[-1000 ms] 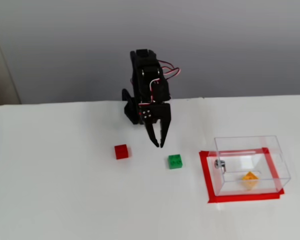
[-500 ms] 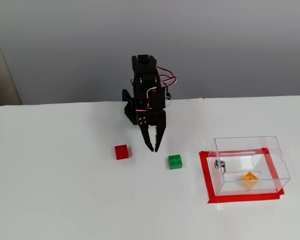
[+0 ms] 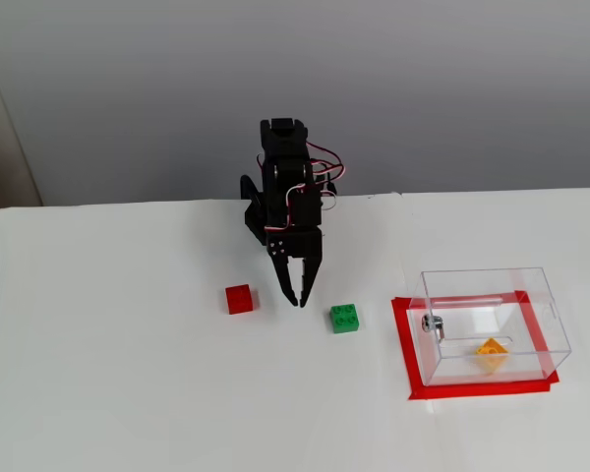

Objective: Pick the yellow lego brick and place it into the transparent box

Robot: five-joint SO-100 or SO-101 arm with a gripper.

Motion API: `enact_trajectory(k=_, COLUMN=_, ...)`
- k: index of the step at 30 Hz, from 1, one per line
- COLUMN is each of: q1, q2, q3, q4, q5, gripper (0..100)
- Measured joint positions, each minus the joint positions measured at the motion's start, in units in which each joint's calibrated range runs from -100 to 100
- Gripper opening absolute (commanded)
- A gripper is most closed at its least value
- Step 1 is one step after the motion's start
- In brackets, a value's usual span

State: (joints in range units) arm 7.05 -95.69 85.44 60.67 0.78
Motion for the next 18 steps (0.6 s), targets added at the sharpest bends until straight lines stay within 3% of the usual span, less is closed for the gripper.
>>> enact_trajectory(k=18, q1=1.92, q2=-3.55, q3=9.8, q4=-0.26, q5=0.0, gripper=2)
